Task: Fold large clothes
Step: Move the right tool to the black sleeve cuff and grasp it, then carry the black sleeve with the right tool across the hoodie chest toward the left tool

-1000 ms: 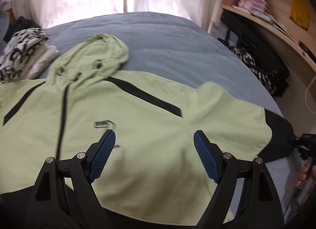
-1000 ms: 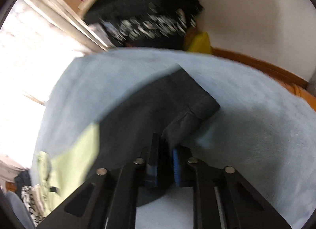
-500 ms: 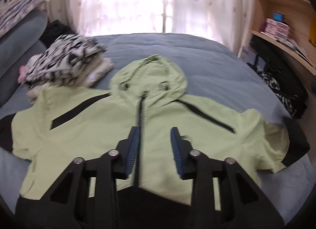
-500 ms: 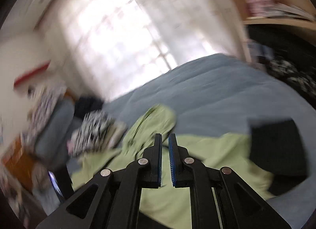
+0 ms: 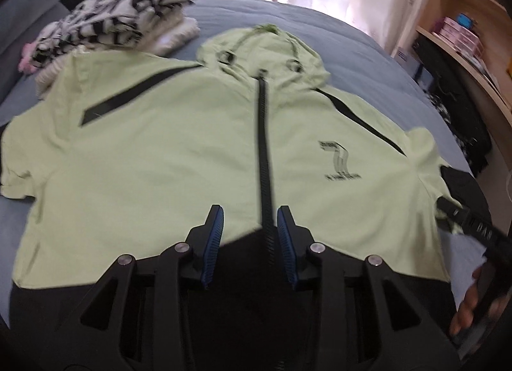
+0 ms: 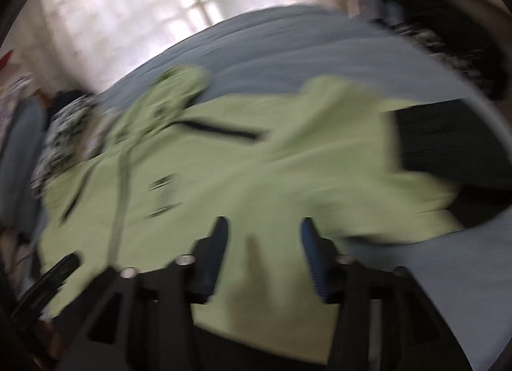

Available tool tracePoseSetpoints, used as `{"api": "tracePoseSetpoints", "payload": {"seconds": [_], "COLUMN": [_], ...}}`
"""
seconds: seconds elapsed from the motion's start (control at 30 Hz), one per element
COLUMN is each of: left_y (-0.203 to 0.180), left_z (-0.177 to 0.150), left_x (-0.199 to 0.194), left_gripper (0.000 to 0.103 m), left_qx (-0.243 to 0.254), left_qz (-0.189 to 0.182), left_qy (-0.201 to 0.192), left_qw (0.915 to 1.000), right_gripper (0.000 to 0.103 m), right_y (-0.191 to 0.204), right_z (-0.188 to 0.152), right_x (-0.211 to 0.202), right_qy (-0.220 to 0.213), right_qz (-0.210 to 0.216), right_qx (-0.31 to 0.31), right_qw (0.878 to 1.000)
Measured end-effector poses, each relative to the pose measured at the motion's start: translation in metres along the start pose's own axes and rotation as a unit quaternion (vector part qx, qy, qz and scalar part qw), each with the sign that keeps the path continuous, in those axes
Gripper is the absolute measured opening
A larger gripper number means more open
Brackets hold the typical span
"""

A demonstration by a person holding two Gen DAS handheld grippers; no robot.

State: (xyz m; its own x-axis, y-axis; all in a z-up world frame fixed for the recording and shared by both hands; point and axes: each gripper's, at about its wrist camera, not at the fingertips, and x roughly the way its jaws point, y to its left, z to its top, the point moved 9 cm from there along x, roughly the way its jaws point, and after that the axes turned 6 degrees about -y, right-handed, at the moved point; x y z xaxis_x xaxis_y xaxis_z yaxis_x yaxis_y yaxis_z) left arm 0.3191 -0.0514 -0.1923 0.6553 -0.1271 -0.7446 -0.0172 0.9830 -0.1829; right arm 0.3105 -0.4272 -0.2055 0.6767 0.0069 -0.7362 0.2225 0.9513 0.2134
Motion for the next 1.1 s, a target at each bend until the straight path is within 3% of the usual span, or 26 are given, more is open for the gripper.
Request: {"api": "tracePoseSetpoints", "payload": {"seconds": [0.23, 0.47, 0.6, 0.7, 0.77, 0.9, 1.1], "left_y": [-0.046, -0.064, -0.065, -0.066, -0.067, -0.07, -0.075], "left_z": [-0.02, -0.032, -0.035, -0.036, -0.037, -0.038, -0.037], "left_x": [-0.003, -0.003, -0.002, 0.0, 0.0, -0.003, -0.012], "left_gripper": [0.032, 0.032, 0.032, 0.032, 0.032, 0.032, 0.032], "left_qx": [0.041, 0.07, 0.071, 0.072, 0.073, 0.076, 0.07], "left_qz": [-0.03, -0.034, -0.034, -0.035, -0.037, -0.042, -0.059], "left_qy": [0.006, 0.014, 0.018, 0.021, 0.021, 0.02, 0.015], "left_qw": [0.9987, 0.9969, 0.9967, 0.9966, 0.9964, 0.996, 0.9957], "right_gripper": [0.052, 0.052, 0.036, 0.015, 0.004, 0.003, 0.003], "right_y": [-0.113, -0.175, -0.201, -0.208, -0.21, -0.195, -0.1], "right_z": [0.027, 0.043, 0.046, 0.052, 0.058, 0.08, 0.111], "right_x": [0.005, 0.036, 0.053, 0.055, 0.043, 0.024, 0.0], "right_qy": [-0.012, -0.019, -0.029, -0.053, -0.076, -0.115, -0.131], "right_qz": [0.022, 0.014, 0.008, 0.01, 0.008, 0.034, 0.167], "right_qx": [0.15, 0.261, 0.309, 0.319, 0.302, 0.278, 0.224], "right_qw": [0.988, 0.965, 0.95, 0.946, 0.95, 0.953, 0.951]}}
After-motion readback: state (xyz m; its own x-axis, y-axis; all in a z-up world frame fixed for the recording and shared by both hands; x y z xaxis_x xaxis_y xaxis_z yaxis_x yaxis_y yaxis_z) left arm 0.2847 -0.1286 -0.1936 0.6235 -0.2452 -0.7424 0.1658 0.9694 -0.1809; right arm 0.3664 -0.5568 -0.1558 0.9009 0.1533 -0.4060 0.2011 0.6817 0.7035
